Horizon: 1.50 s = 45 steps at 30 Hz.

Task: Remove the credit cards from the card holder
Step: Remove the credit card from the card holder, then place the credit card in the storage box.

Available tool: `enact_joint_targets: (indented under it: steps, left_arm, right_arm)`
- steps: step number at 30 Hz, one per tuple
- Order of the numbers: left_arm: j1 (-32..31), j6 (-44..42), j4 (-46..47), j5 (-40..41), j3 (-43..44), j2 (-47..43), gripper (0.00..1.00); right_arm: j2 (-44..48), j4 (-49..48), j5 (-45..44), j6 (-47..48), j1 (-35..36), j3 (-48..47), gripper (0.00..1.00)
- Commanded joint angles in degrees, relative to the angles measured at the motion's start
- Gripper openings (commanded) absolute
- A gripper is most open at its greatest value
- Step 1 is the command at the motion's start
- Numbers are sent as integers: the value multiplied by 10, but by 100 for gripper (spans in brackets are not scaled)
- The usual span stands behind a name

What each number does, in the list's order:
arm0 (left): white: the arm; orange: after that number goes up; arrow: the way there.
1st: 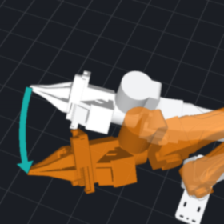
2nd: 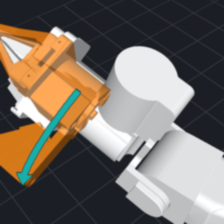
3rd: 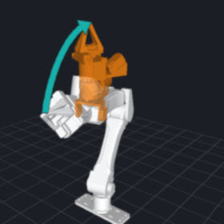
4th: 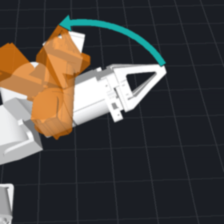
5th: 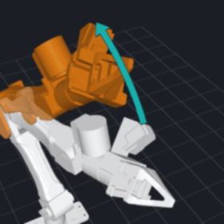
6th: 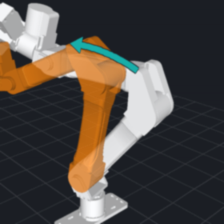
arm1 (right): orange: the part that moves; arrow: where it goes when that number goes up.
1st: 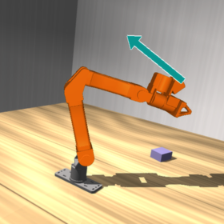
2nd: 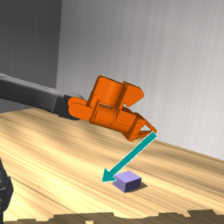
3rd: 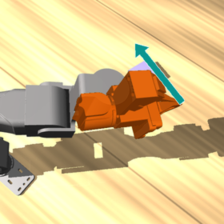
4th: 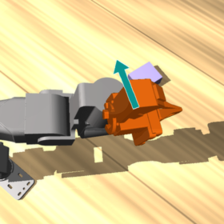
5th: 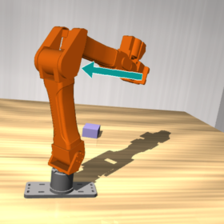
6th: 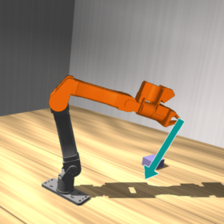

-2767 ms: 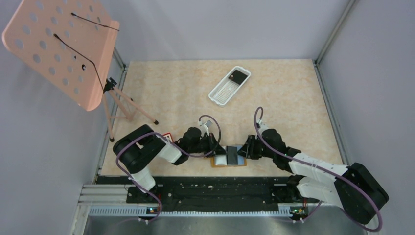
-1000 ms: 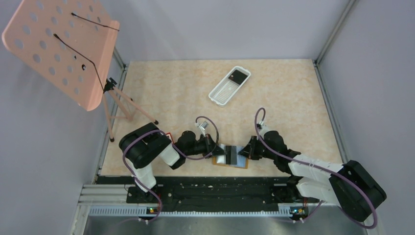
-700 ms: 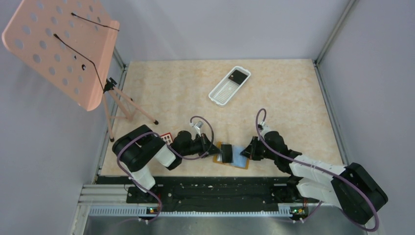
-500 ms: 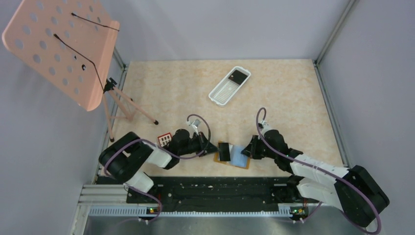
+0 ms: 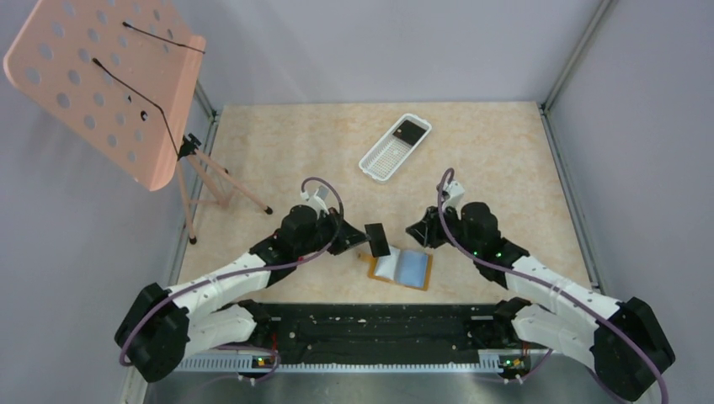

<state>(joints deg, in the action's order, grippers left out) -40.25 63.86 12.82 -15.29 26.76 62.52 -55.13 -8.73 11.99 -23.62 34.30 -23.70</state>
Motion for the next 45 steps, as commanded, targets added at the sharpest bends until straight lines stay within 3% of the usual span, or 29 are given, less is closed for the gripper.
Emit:
enact_joint_targets:
  steps: [1,5,8,15,20,29,31,34,35,39,45]
  left_arm:
    - [2,67,-106,58,27,-41,0]
    - [2,140,-185,87,51,-64,0]
    - [2,191,-213,106,48,-89,0]
    - [2,276,-227,147,15,-160,0]
    - [1,289,-237,147,9,-182,0]
    - [2,302,-208,127,-6,-179,0]
    - [2,304,-205,123,-10,-178,0]
    - [2,279,-176,128,-17,-184,0]
    - [1,253,-155,131,-22,-188,0]
    - [2,199,-154,147,-20,-206,2]
    - [2,126,-156,178,-18,-218,39]
  right_arm:
    - [23,-114,38,104,7,-8,32]
    - [83,-209,53,267,108,42,42]
    - [96,-212,30,383,187,52,51]
    - [47,-206,-75,509,305,37,56]
    - [7,-240,-156,551,338,25,56]
    - [-83,-246,-187,610,349,-21,55]
    - [-98,-247,-186,618,350,-31,47]
    - [-101,-269,-220,592,350,-32,6]
    - [-99,-273,-229,585,350,-28,0]
    - [-75,-281,-232,530,349,-10,0]
    - [-45,-231,-267,442,343,-19,0]
